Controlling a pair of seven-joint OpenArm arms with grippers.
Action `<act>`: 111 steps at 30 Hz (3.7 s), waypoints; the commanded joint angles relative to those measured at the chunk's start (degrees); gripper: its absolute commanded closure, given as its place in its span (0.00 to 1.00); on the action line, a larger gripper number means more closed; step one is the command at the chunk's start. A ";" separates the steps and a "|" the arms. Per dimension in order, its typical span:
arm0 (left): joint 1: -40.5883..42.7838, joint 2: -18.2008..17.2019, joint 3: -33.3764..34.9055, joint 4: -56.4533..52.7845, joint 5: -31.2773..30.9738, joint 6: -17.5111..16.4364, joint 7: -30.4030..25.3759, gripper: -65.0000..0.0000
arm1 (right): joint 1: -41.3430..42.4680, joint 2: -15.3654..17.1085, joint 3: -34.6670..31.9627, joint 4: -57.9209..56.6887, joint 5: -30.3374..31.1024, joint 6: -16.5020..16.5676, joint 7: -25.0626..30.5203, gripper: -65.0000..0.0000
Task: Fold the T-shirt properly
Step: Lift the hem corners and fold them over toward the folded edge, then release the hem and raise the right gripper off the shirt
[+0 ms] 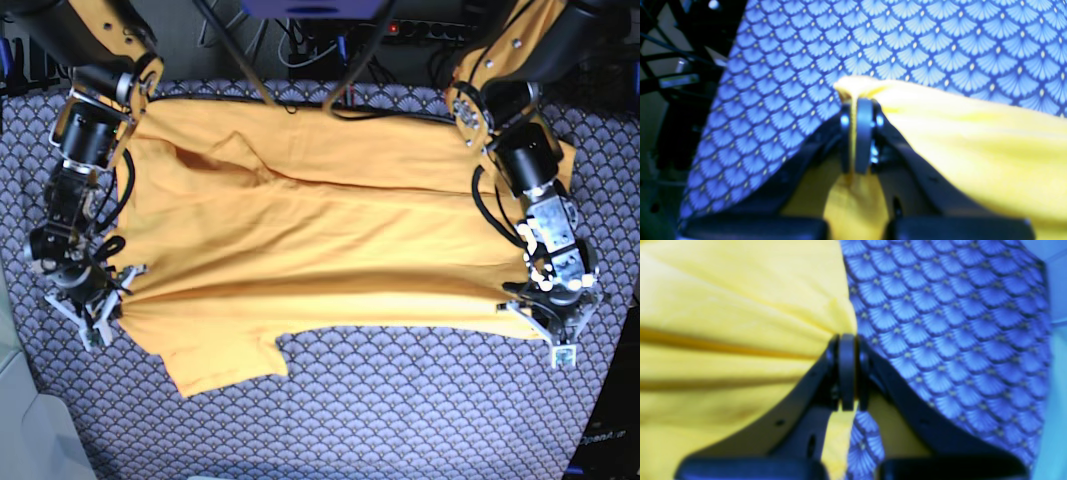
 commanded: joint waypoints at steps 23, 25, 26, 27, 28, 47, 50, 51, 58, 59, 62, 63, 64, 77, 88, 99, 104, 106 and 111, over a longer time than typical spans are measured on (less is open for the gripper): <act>19.51 3.21 -1.80 29.80 -0.01 -9.57 5.98 1.00 | -32.24 -9.15 5.03 39.49 6.12 -0.62 1.18 1.00; 21.09 4.00 -1.80 31.39 -0.01 -9.57 5.98 1.00 | -34.53 -9.41 5.12 40.99 7.79 -0.62 1.18 1.00; 22.06 4.18 -1.80 32.27 -0.01 -9.57 5.98 1.00 | -35.93 -9.41 5.21 41.60 9.90 -0.62 1.18 1.00; 23.03 4.26 -1.88 32.88 -0.01 -9.57 5.98 1.00 | -37.34 -9.41 5.21 42.04 11.31 -0.62 1.18 1.00; 23.90 4.26 -1.88 33.50 -0.10 -9.57 5.98 1.00 | -38.57 -9.33 5.21 42.57 12.45 -0.62 1.18 1.00; 32.43 6.55 -1.97 38.16 -0.10 -13.88 5.98 1.00 | -49.65 -9.06 5.21 43.80 19.14 -0.62 4.88 1.00; 30.94 5.94 -4.96 38.16 0.43 -18.27 6.07 1.00 | -50.44 -9.15 5.30 43.89 19.14 -0.62 6.02 1.00; 30.15 5.85 -5.66 38.16 0.61 -19.07 6.07 1.00 | -50.44 -9.06 5.30 43.89 19.14 -0.62 6.02 1.00; 28.39 3.83 -8.65 37.36 2.19 -20.25 6.07 1.00 | -50.44 -7.66 5.30 43.80 19.14 -0.62 6.02 1.00; 28.21 3.74 -8.65 37.36 2.36 -20.25 6.07 1.00 | -50.44 -7.39 5.30 43.80 19.14 -0.62 6.02 1.00; 27.60 3.47 -8.57 37.36 2.45 -20.25 6.07 1.00 | -50.53 -6.78 5.30 43.89 19.22 -0.62 6.11 1.00; 27.60 3.47 -8.65 37.36 2.45 -20.25 6.07 1.00 | -50.61 -6.78 5.30 43.89 19.22 -0.62 6.11 1.00; 27.60 3.39 -8.65 37.36 2.45 -20.25 6.07 1.00 | -50.97 -6.78 5.30 43.89 19.22 -0.62 6.11 1.00; 28.12 2.59 -8.57 32.18 2.45 -20.25 5.80 1.00 | -55.98 -6.78 4.94 43.36 21.16 -0.62 10.06 1.00; 28.21 2.68 -8.83 28.84 2.45 -20.25 5.72 1.00 | -56.06 -6.51 4.94 40.64 20.98 -0.62 9.71 1.00; 27.95 3.03 -12.26 30.86 2.01 -20.25 5.63 0.41 | -56.15 -6.43 4.94 40.55 20.98 -0.62 9.80 0.74; 27.86 3.03 -12.26 31.21 2.01 -20.25 5.63 0.38 | -56.15 -5.99 5.30 40.64 21.16 -0.62 9.71 0.58; 27.86 3.03 -12.35 31.21 2.01 -20.25 5.63 0.38 | -56.15 -5.90 5.56 40.64 21.16 -0.62 9.71 0.58; 27.95 2.86 -12.35 31.21 2.01 -20.25 5.63 0.38 | -55.89 -6.16 9.43 40.64 21.25 -0.62 10.06 0.58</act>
